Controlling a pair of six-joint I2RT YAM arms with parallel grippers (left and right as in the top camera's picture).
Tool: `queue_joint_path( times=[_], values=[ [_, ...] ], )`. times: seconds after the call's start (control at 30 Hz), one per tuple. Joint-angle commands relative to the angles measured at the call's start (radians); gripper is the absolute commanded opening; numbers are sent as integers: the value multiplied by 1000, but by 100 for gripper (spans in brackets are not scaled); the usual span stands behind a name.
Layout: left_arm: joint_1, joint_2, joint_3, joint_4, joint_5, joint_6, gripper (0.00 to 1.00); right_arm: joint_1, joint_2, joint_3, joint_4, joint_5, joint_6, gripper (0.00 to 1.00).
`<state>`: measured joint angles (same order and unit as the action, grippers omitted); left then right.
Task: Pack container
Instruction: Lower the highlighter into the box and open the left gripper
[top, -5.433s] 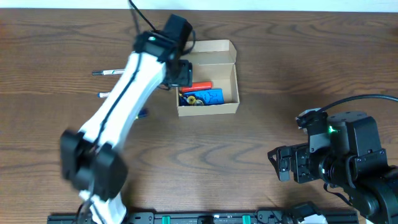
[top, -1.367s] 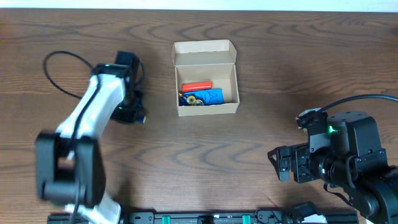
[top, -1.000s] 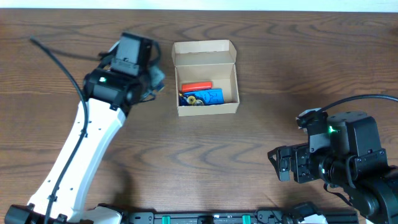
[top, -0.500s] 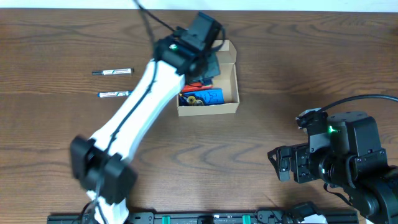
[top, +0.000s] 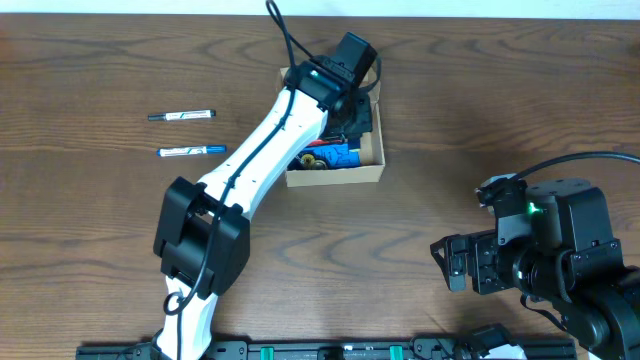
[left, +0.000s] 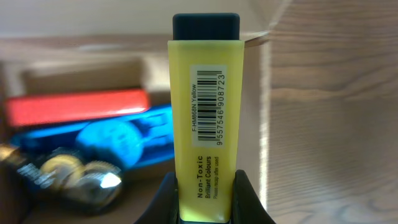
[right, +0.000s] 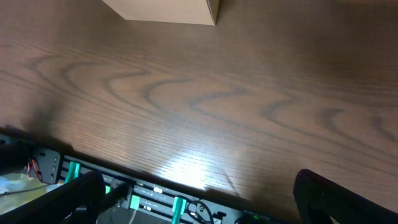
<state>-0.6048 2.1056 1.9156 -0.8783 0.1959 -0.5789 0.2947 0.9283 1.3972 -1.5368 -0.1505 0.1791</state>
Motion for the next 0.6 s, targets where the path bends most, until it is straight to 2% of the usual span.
queue_joint_path(
  times=[0.0,0.27,0.57],
  values=[
    [-12,28,27,25,44,-5,5,-8,1,0,-1,-8,10,99],
    [-12,79,27,32,117,-40,5,-8,1,0,-1,-8,10,99],
    [-13,94,27,60,119,-93,5,-8,1,0,-1,-8,10,99]
  ],
)
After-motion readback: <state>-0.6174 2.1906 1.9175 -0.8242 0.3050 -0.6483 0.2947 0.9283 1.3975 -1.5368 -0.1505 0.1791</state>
